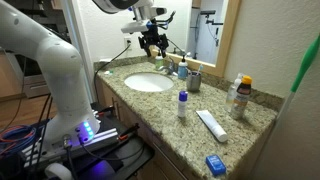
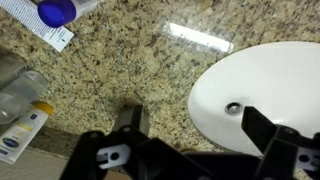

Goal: Pick up the blue bottle and place it on the left. Then pick up the small bottle with a blue cap and place it on the left

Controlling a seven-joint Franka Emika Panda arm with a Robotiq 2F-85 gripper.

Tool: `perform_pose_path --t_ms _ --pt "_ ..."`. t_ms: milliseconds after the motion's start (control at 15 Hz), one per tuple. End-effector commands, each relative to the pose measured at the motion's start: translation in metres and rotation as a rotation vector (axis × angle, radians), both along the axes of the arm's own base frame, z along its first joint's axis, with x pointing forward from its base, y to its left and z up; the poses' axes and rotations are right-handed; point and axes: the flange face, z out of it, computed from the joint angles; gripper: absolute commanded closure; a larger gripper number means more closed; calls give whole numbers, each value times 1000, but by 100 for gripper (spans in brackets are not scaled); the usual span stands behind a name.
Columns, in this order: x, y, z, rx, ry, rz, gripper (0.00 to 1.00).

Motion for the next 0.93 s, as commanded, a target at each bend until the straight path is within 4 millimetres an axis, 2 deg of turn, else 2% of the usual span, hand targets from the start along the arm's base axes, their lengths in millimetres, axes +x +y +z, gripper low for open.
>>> perform_pose_path --t_ms 0,67,267,333,400,533,667,800,867 --pt "-2 1 -6 4 18 1 0" --pt "7 7 -1 32 22 1 0" --pt "42 17 30 150 -13 -135 0" --pt "43 16 42 198 -24 -144 0" --pt "24 16 30 141 -50 -111 0" --pt "35 18 42 176 -52 -130 0" --pt "39 17 44 181 -47 -136 0" --pt "70 39 19 142 15 -167 0" --pt "89 57 17 181 18 -192 0"
